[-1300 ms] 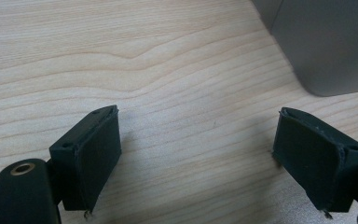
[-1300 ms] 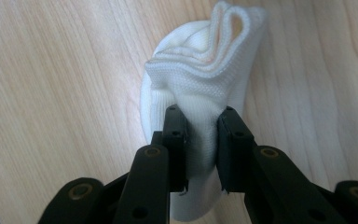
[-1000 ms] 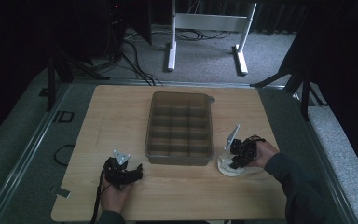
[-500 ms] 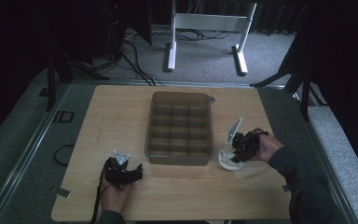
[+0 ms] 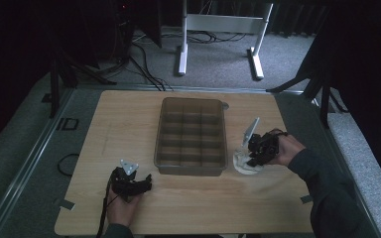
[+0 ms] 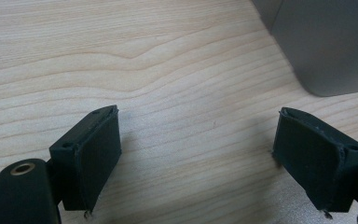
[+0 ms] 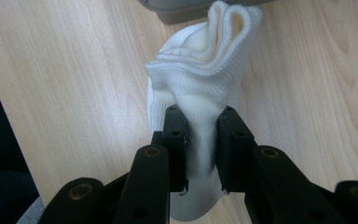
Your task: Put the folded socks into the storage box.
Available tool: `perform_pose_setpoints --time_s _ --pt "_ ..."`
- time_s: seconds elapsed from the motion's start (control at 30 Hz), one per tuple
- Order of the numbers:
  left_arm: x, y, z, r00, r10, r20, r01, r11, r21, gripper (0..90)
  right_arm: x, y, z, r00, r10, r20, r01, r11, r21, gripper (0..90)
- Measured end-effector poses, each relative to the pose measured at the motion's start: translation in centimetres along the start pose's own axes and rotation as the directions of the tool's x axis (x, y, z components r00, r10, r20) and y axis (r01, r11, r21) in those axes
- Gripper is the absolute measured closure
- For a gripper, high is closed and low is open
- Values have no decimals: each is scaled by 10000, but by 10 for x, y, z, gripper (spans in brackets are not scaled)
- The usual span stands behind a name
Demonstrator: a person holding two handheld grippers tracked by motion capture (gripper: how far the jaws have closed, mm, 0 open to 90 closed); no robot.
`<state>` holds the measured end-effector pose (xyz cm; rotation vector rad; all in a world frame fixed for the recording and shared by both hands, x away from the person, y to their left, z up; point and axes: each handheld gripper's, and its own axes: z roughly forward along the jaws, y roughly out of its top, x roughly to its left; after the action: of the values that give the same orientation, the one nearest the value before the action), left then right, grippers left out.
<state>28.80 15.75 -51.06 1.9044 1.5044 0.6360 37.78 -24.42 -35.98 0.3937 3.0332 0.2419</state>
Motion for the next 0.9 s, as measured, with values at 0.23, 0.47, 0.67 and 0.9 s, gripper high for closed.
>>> perform_pose_setpoints --time_s 0.23,0.47,0.67,0.9 --pt "0 0 0 10000 0 0 0 10000 -2 152 0 9 -11 9998 -166 84 165 9999 36 758" --pt "0 0 0 10000 1 0 -1 10000 -1 152 0 20 -19 9995 -288 136 287 9996 60 758" --pt "0 0 0 10000 -1 -1 1 10000 -4 152 0 28 -23 9988 -452 171 451 9990 41 759" --pt "0 0 0 10000 -1 -1 1 10000 -3 152 1 40 -29 9976 -649 242 648 9979 45 758"
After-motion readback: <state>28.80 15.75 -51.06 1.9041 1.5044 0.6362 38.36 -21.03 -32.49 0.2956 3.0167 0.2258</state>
